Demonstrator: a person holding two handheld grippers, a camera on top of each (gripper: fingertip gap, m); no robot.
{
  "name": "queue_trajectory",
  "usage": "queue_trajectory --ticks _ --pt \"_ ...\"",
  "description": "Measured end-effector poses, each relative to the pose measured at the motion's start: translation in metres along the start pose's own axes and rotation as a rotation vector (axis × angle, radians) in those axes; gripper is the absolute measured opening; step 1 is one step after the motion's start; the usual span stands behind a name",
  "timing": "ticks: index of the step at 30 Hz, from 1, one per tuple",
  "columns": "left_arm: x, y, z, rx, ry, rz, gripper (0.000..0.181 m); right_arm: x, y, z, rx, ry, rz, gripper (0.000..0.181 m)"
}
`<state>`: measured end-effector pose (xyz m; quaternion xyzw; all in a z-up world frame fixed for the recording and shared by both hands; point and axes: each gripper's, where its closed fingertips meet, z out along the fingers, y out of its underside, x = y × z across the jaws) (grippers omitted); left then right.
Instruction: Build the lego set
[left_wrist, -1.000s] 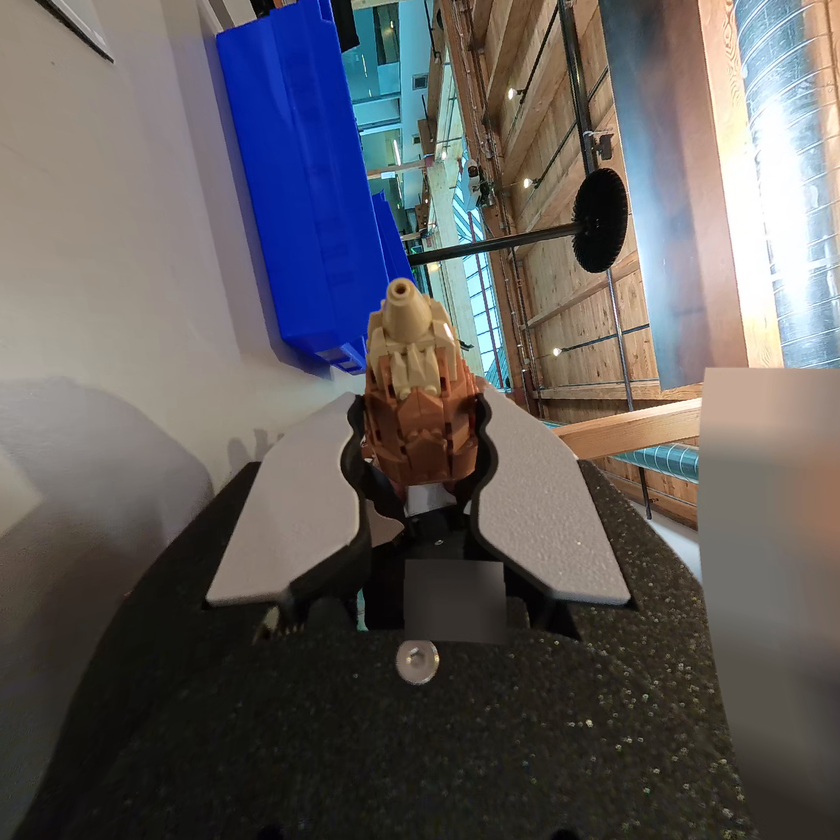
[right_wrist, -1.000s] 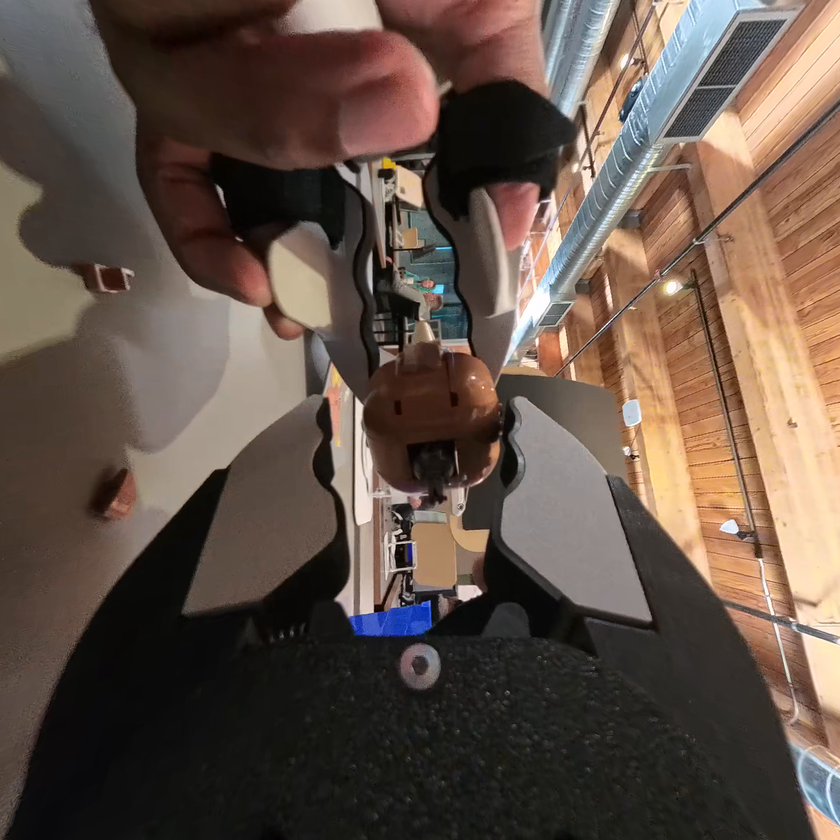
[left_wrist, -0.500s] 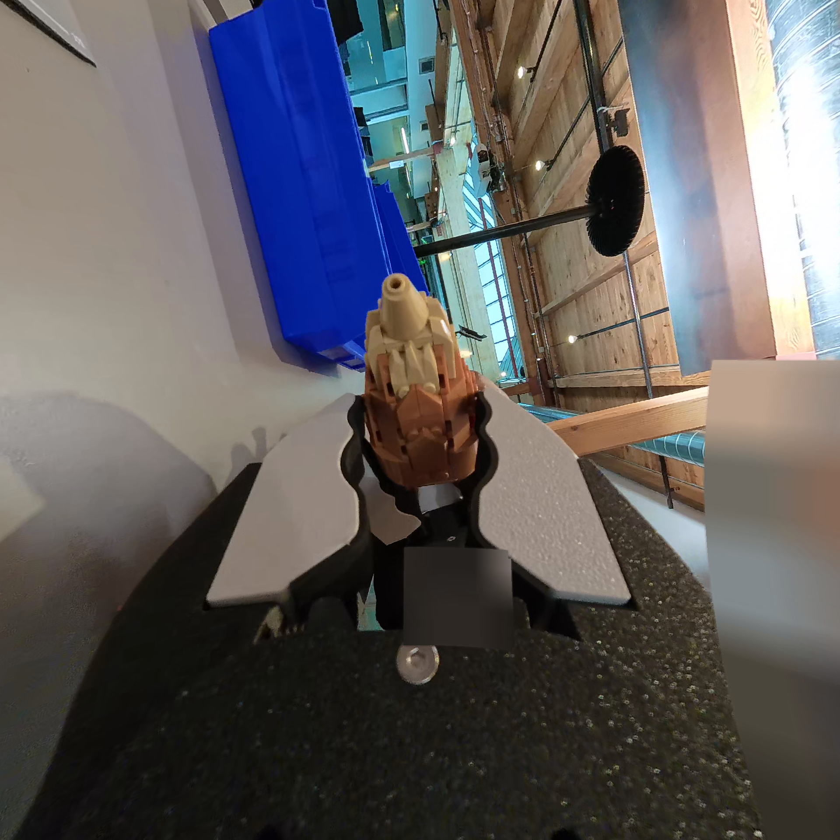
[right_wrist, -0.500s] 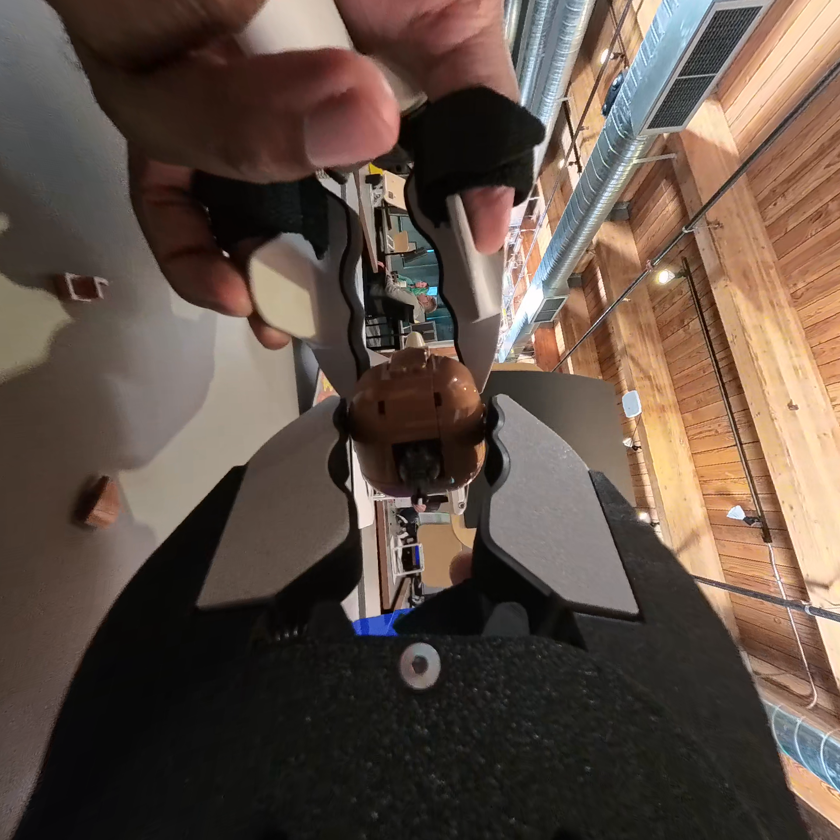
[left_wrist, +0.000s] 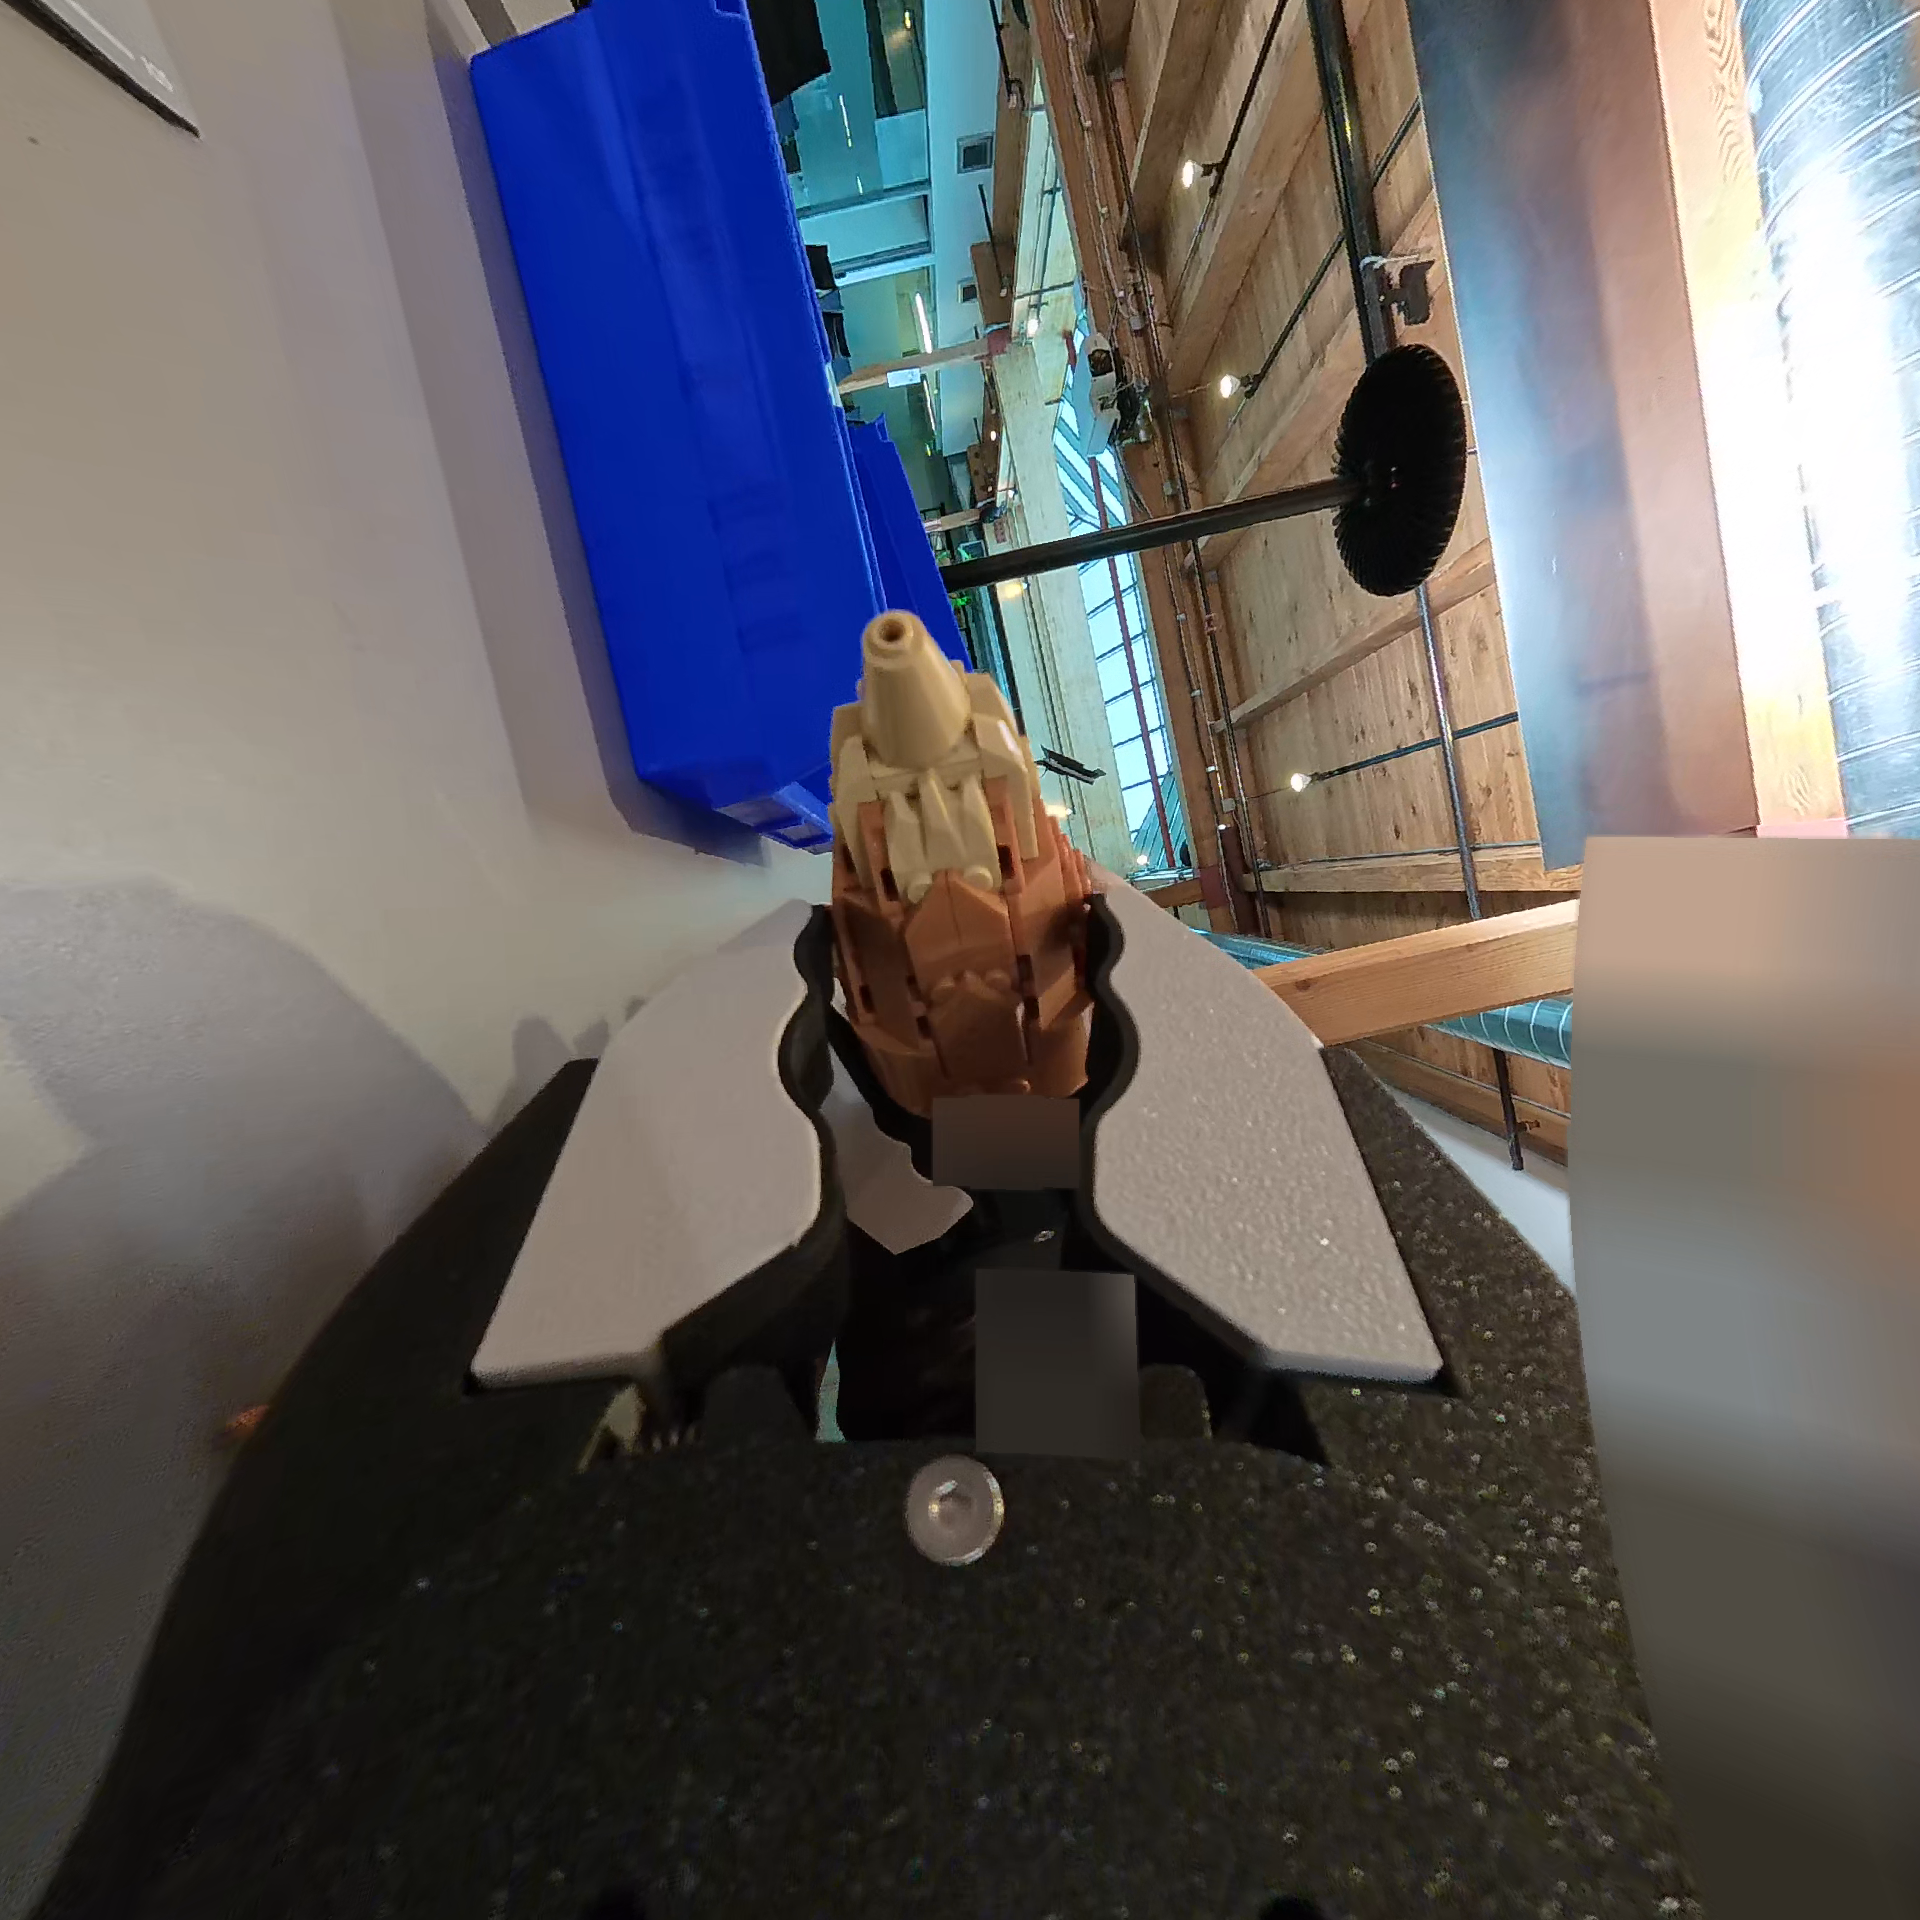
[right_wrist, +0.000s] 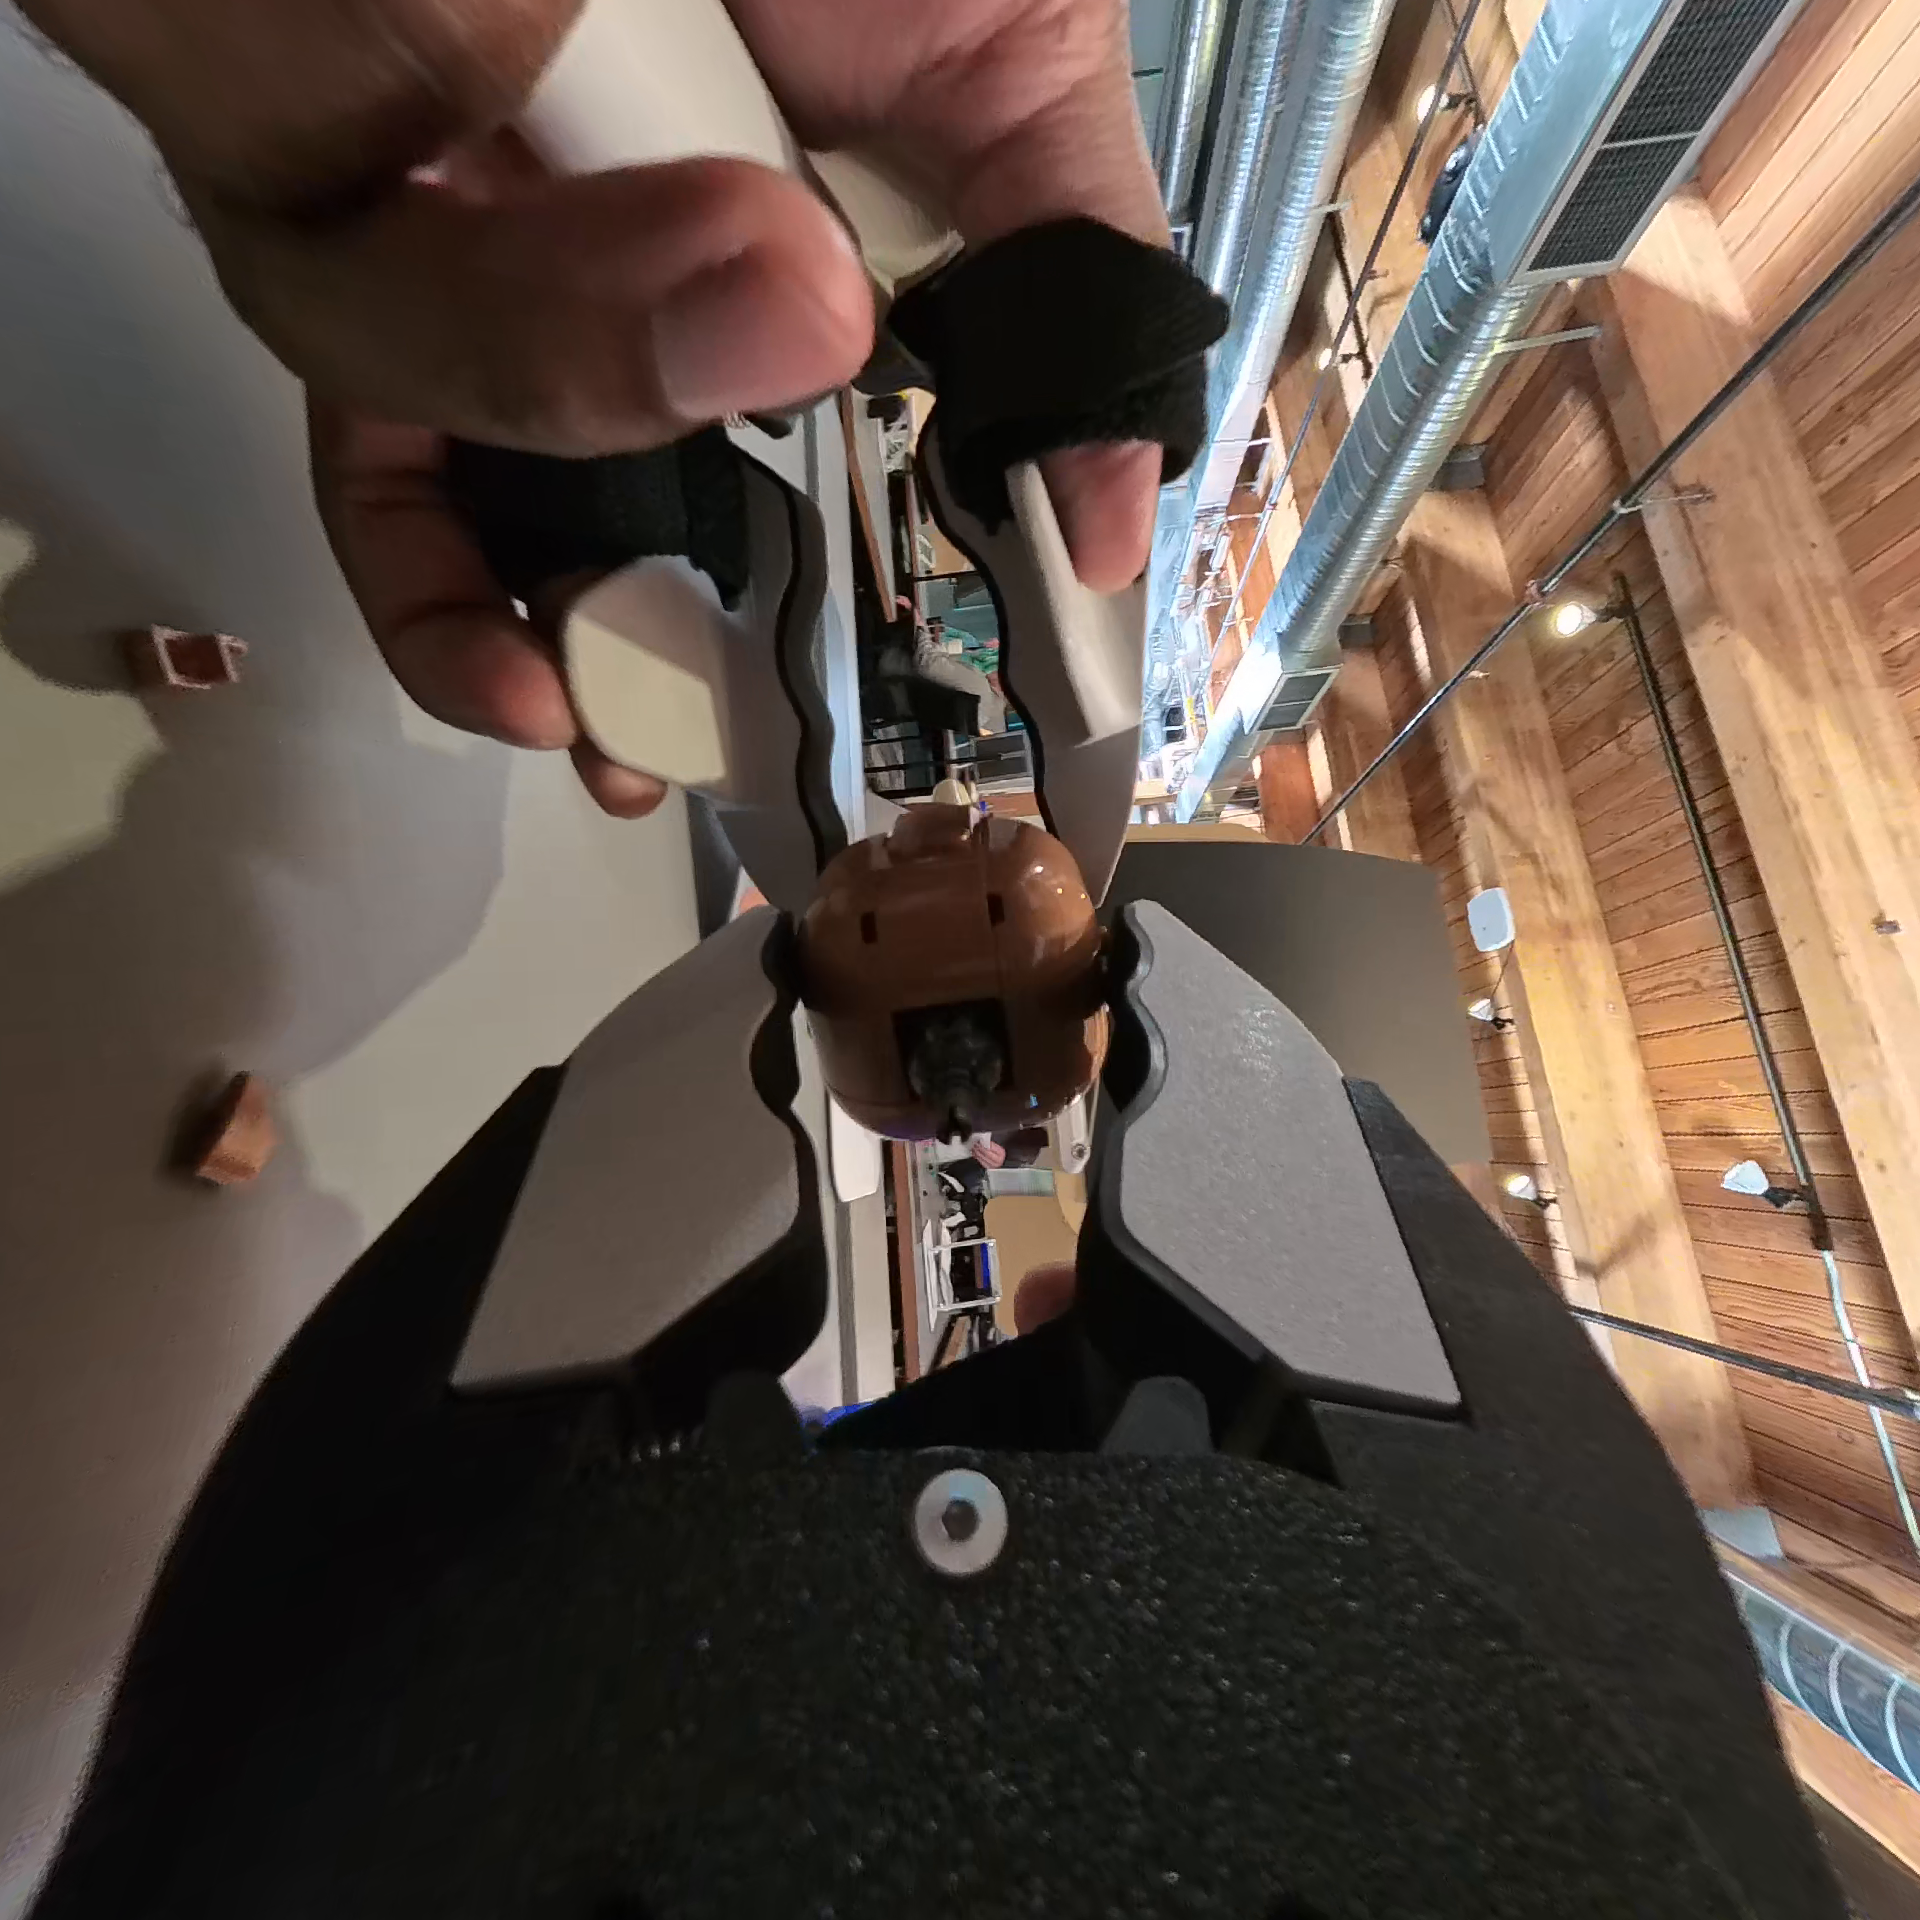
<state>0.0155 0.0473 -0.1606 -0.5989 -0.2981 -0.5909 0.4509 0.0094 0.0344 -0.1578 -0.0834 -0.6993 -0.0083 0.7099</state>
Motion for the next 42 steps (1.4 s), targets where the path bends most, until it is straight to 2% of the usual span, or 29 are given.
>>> queue_trajectory --ticks 9,14,20,25,30,33,36,38,42 --pt "-0.002 0.003 0.003 -0.004 0.001 -0.028 0.047 -0.003 -0.001 -0.003 0.033 -0.029 0.012 0.056" --pt "-0.001 0.0 0.005 0.02 0.019 -0.004 0.047 -0.001 0.002 -0.001 0.014 0.031 -0.002 0.057" --pt "0.0 -0.009 0.005 0.076 0.066 -0.028 0.047 0.004 0.007 -0.006 -0.016 0.018 0.184 0.066" --pt "0.0 -0.02 -0.002 0.14 0.078 0.034 0.047 -0.005 0.007 -0.011 -0.059 -0.138 0.601 0.07" --pt "0.004 -0.022 -0.005 0.174 0.126 0.107 0.047 0.021 0.003 -0.006 -0.014 -0.224 1.261 0.073" --pt "0.005 -0.021 -0.008 0.175 0.148 0.14 0.047 0.018 0.013 -0.001 -0.047 -0.321 1.623 0.072" --pt "0.006 -0.02 -0.009 0.17 0.151 0.167 0.047 0.011 0.016 0.003 -0.012 -0.443 1.958 0.072" --pt "0.005 -0.02 -0.01 0.17 0.147 0.173 0.047 0.009 0.015 0.005 0.031 -0.502 2.119 0.068" --pt "0.002 -0.018 -0.008 0.149 0.151 0.176 0.047 0.001 0.012 0.008 0.045 -0.551 2.224 0.061"
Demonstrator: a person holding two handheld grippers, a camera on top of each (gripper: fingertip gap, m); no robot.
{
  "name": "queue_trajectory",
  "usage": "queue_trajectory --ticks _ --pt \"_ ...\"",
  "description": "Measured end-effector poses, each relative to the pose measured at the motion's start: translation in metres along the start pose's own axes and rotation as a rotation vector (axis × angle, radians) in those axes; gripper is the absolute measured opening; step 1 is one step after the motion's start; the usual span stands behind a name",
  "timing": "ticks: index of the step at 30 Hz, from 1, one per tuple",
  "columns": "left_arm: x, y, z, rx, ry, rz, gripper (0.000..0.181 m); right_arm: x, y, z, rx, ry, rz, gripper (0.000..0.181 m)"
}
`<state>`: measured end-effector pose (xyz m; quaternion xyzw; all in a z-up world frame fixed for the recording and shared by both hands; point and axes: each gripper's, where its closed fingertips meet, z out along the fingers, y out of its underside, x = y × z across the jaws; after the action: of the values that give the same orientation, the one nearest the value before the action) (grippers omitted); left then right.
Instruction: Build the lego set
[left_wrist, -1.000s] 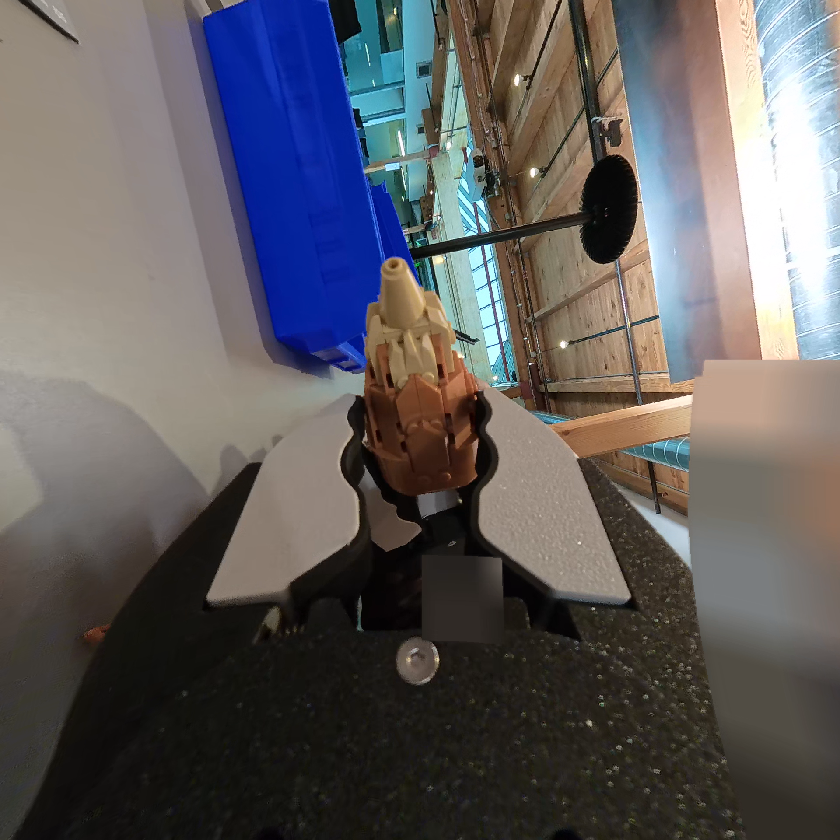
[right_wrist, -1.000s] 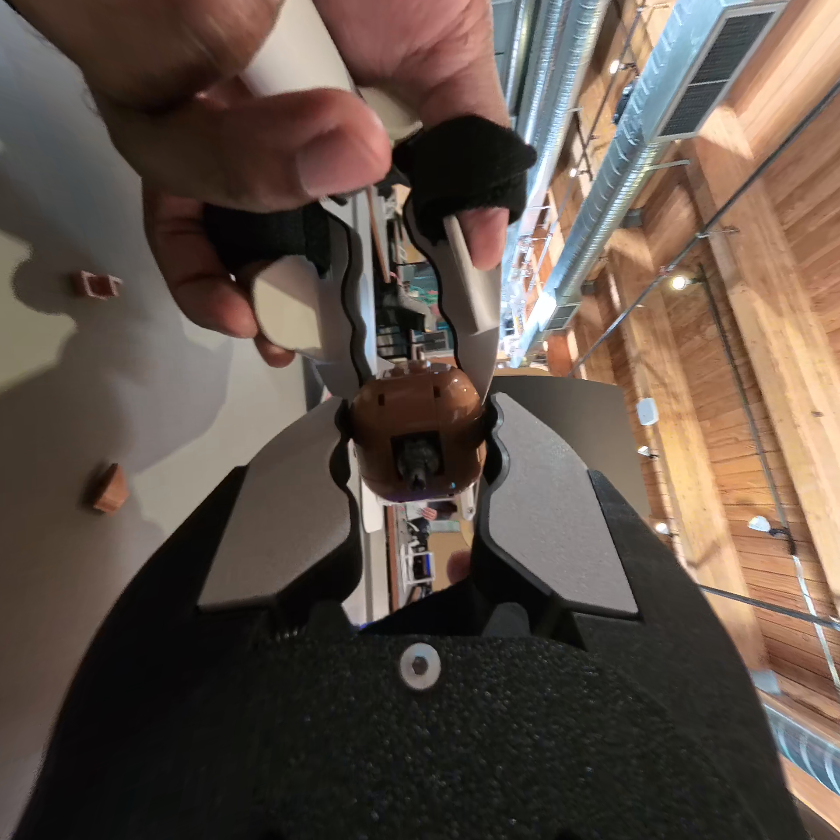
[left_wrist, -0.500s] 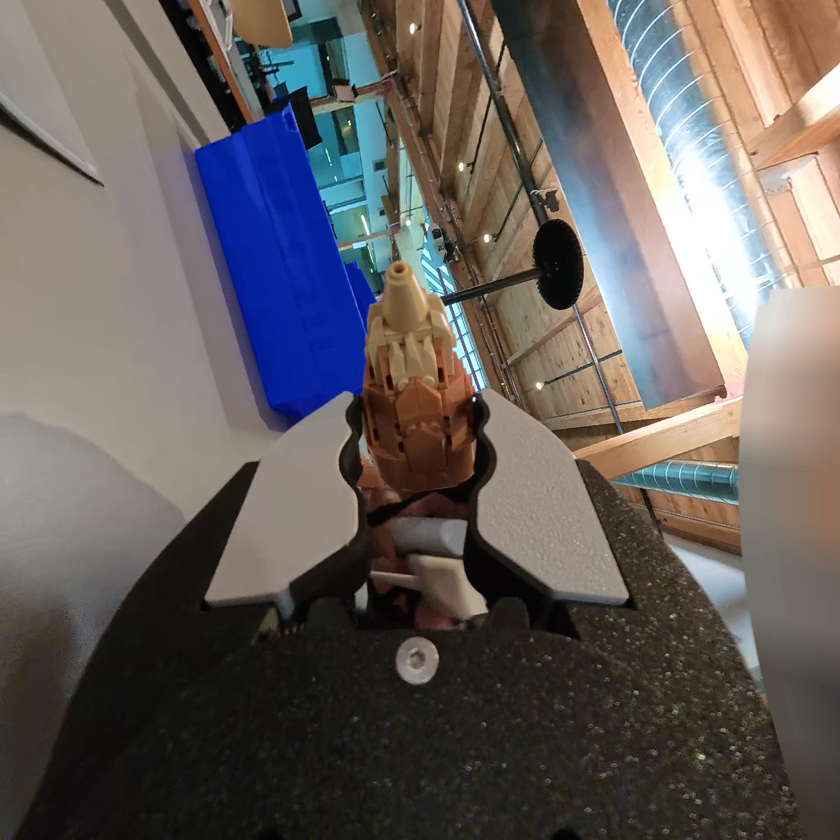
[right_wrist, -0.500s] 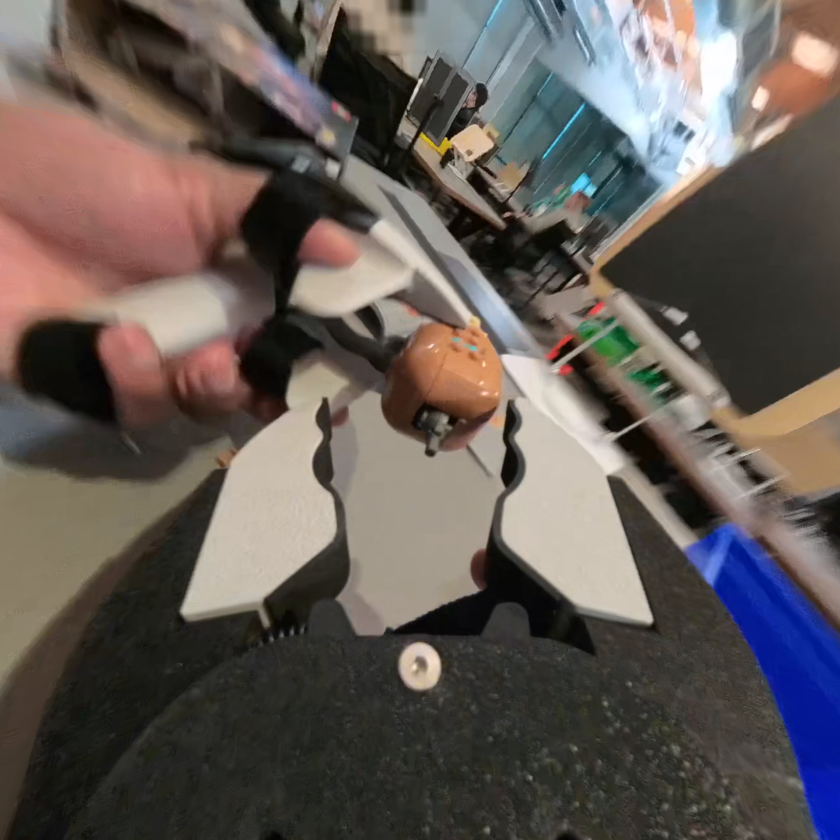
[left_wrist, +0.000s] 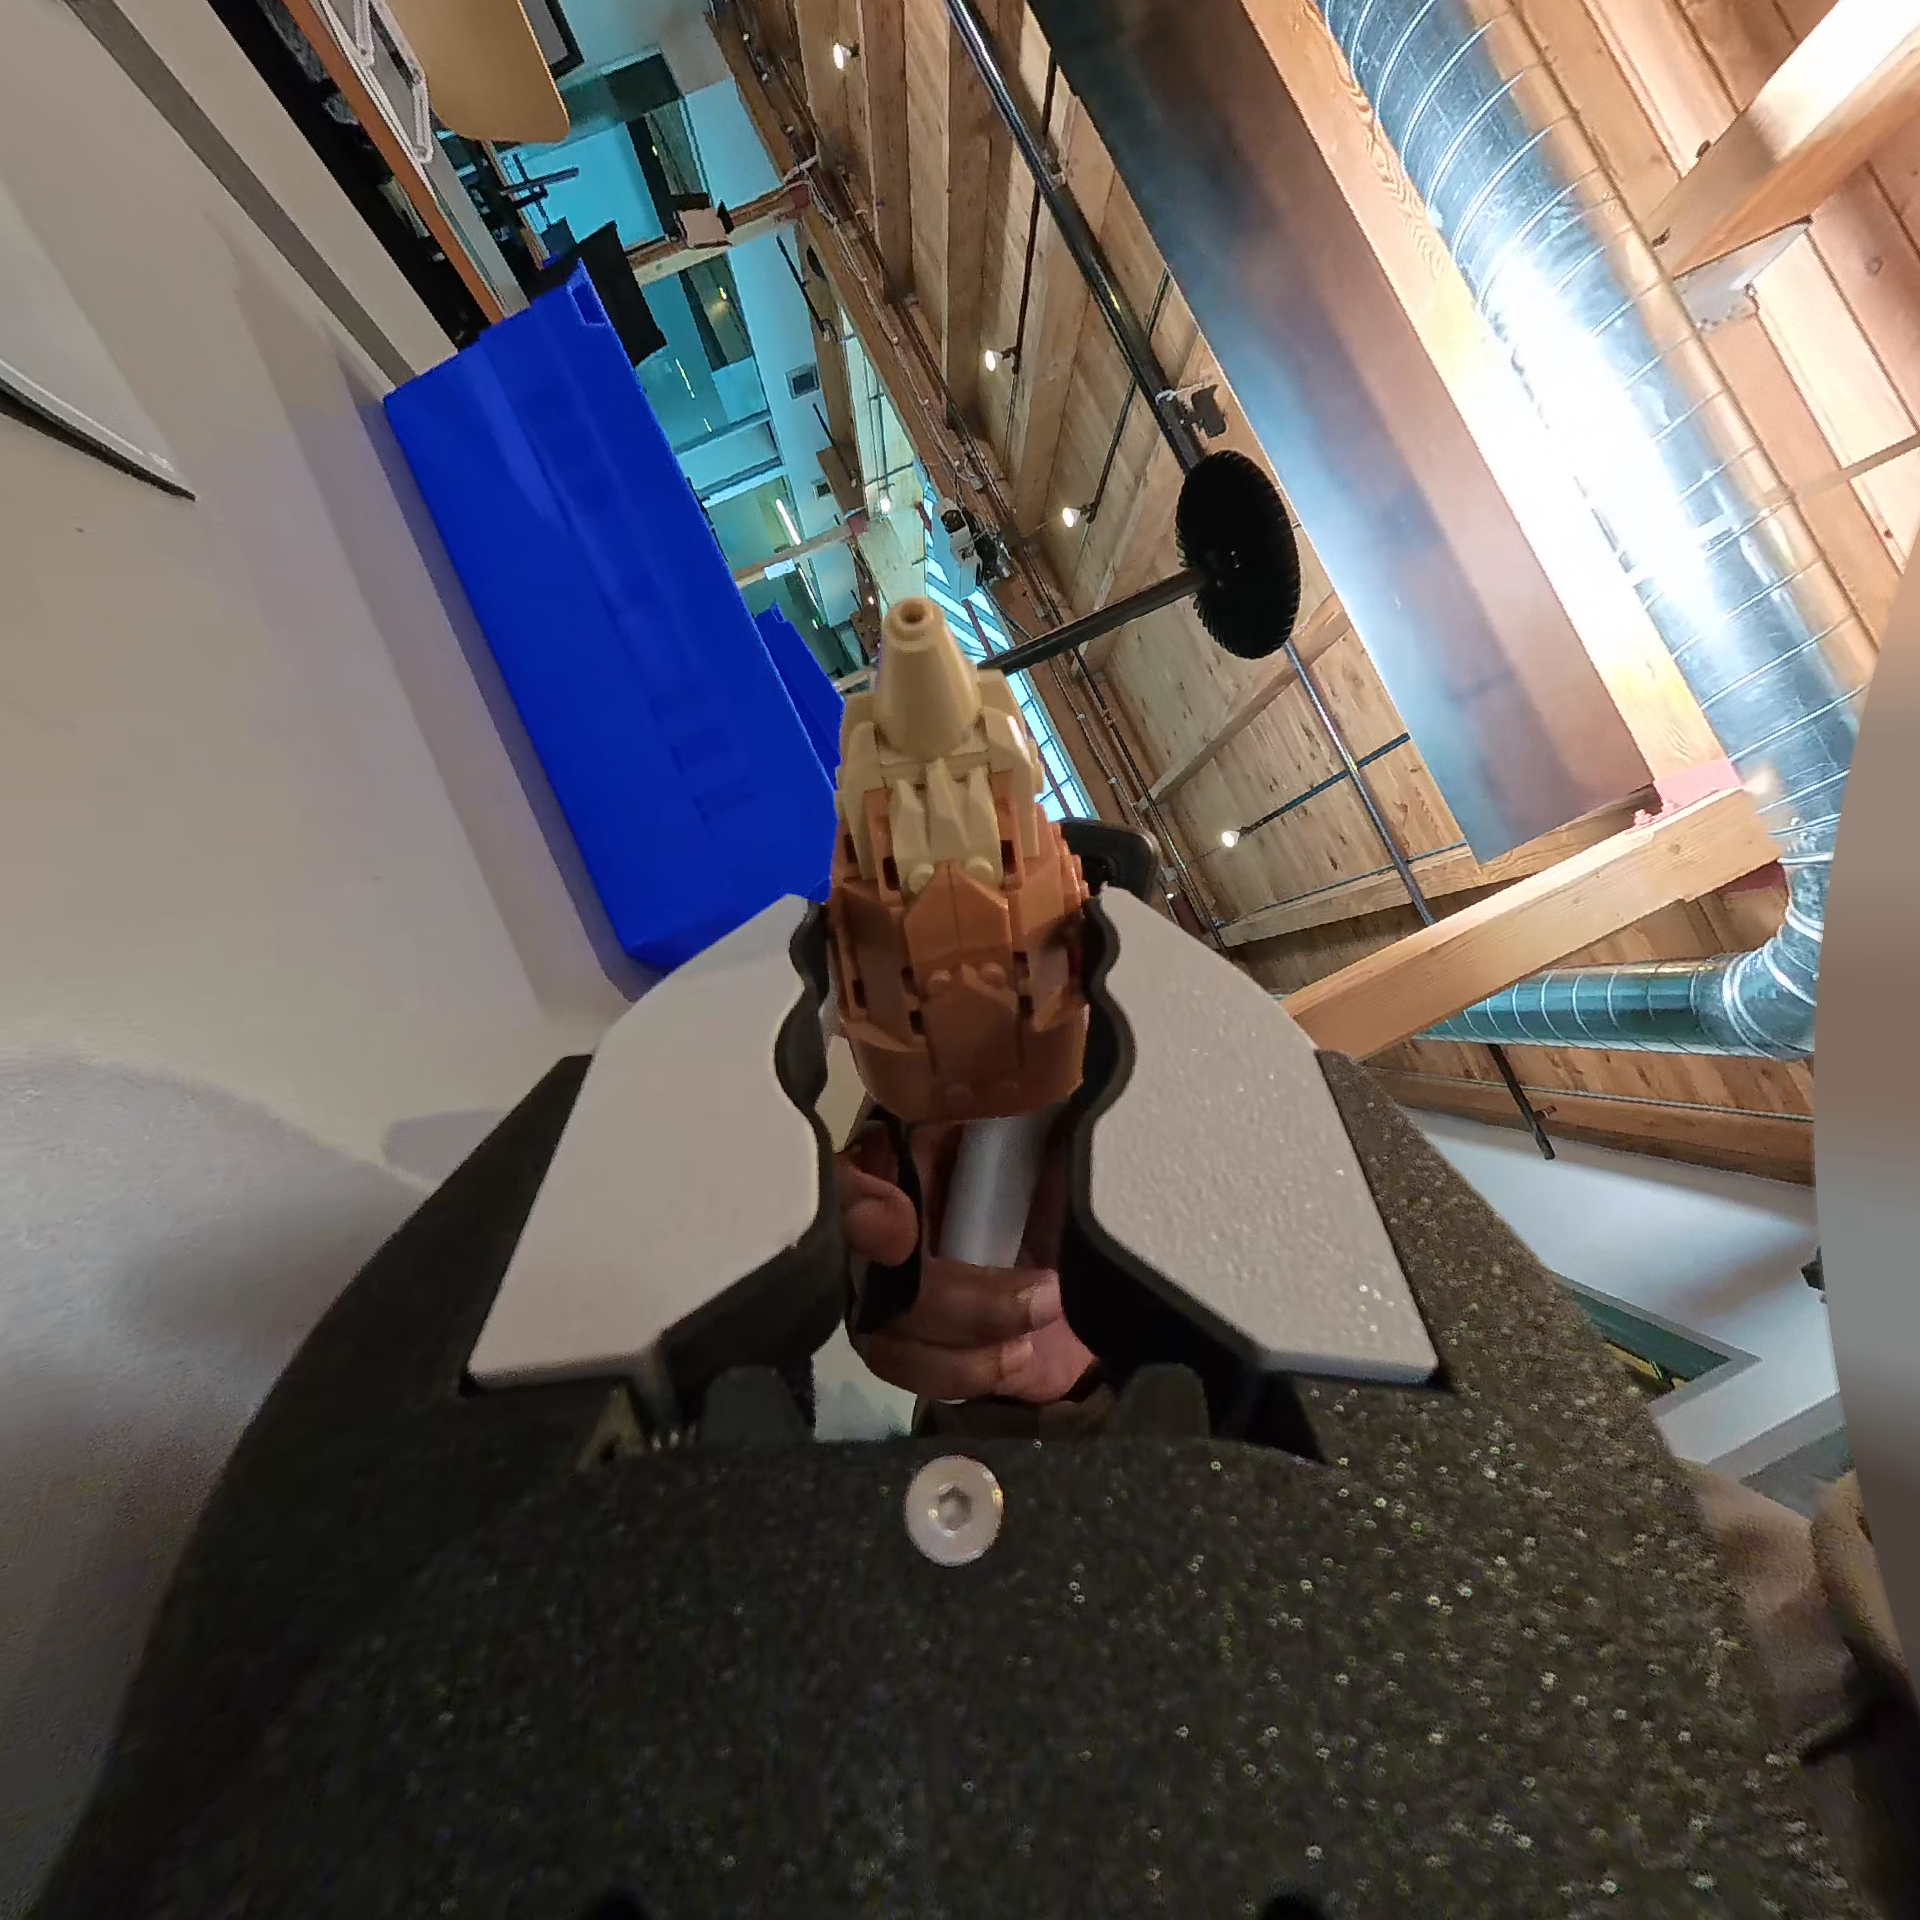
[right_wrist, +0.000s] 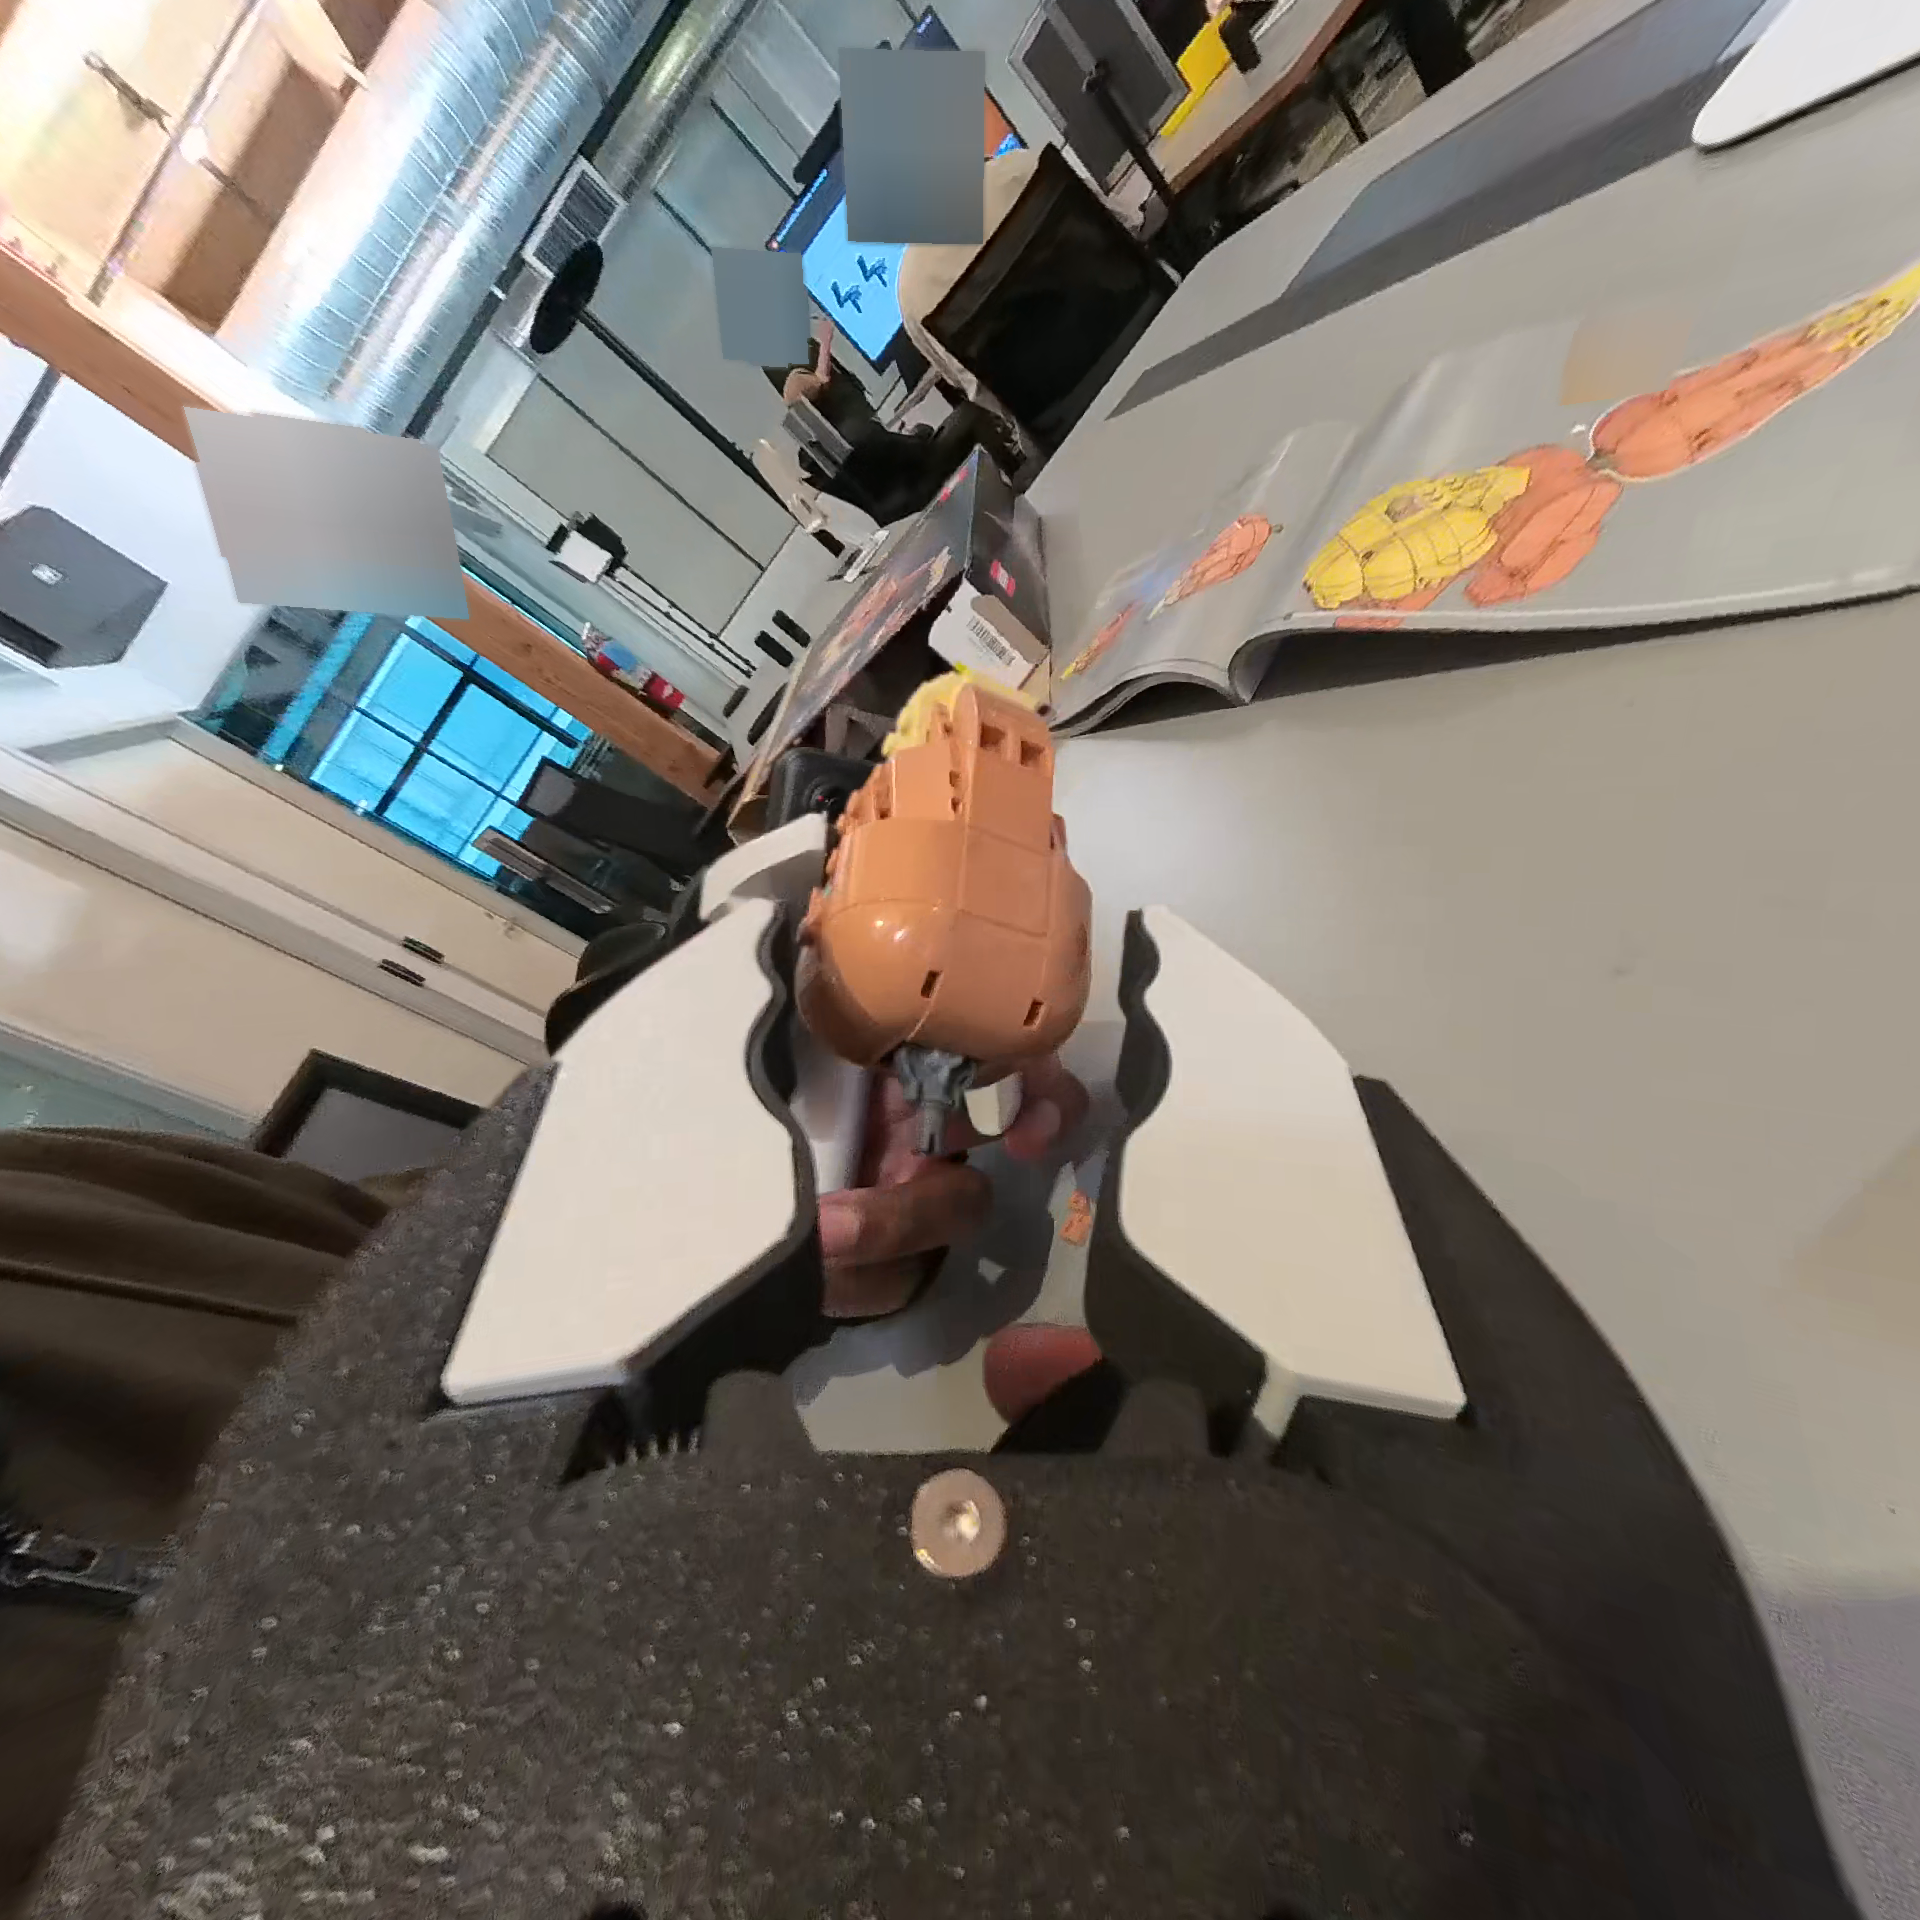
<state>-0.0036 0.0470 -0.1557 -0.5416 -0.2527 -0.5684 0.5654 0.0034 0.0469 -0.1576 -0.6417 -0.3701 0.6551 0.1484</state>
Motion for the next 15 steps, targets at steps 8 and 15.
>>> queue_trajectory --ticks 8,15 --pt "-0.0016 0.0025 0.001 -0.027 0.006 0.025 0.047 0.0005 0.0028 0.0005 -0.005 -0.02 -0.036 0.054" --pt "-0.0026 0.0024 0.0012 -0.046 -0.006 0.052 0.047 0.0019 0.0068 0.0011 -0.034 -0.013 -0.07 0.053"
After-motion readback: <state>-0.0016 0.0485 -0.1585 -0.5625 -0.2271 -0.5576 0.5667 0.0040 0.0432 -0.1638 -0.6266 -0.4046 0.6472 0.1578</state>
